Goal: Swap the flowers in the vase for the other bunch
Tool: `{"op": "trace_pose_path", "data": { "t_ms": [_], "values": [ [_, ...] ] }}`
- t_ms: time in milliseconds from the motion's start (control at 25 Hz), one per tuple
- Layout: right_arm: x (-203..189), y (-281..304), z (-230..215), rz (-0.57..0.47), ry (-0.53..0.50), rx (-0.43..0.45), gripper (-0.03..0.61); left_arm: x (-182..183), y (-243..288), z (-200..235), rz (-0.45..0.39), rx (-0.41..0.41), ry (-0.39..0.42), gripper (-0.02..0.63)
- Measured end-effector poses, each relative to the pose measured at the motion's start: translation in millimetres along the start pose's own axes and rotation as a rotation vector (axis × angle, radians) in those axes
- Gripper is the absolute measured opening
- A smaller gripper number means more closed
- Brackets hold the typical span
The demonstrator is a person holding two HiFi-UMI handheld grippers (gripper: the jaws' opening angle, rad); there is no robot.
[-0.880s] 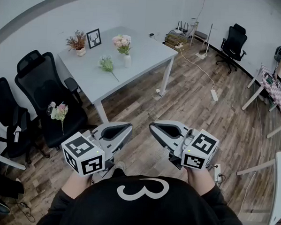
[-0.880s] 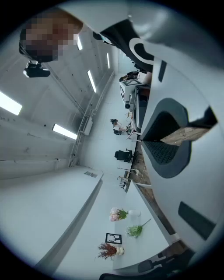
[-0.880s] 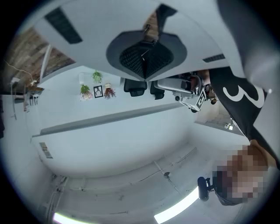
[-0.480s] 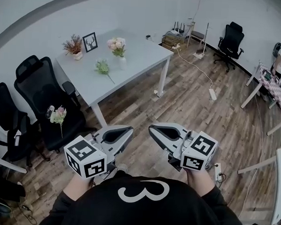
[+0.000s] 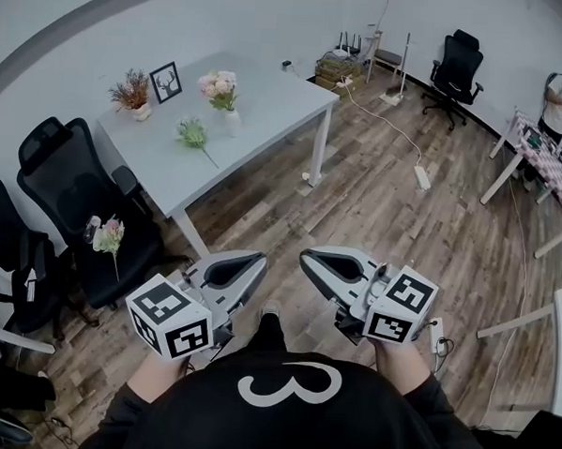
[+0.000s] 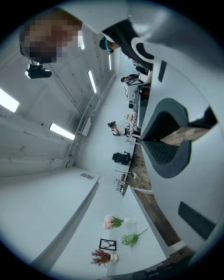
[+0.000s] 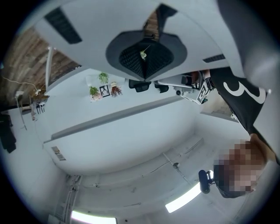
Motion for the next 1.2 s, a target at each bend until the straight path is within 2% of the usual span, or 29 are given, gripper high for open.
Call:
{"op": "trace_pose_path", "data": {
  "t_ms": [240,480,720,920,1040,1200],
  "values": [
    [-12.7,17.4,-33.5,-0.004,0.031,-0.034,0.011,-5.5,24.3,41.9,0.01,-0.032,-0.067,0.011],
    [-7.9,40.0,-103.5,-0.01,0.047,-0.061,0.011,16.7,74.1,90.6,0.001,-0.082,-0.057,0.011],
    [-4.3,106.6,-193.9,0.028,0.07,-0.028,0.011,40.6,127.5,189.9,0.01,-0.063,-0.116,0.011],
    [10.3,178.0,-275.6,0.05,0.091,-0.002,0.011,71.9,160.1,286.7,-0.003,-0.017,-0.161,0.011],
    [21.7,214.6,-309.1,0.052,0.086,0.021,0.011,89.8,172.8,330.0,-0.011,0.004,-0.184,0.011],
    [34.4,246.6,-336.0,0.05,0.067,0.053,0.011,106.1,183.4,365.5,-0.013,0.029,-0.177,0.011]
  ]
}}
Point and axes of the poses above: the fingertips, and each gripper's own axes: y forward along the fingers, z to its left, x out of its top, the point moved 4 cm from there along -y, backward along the fingers, and after that the axes turned 3 degrees about -y, right-handed, at the moved point
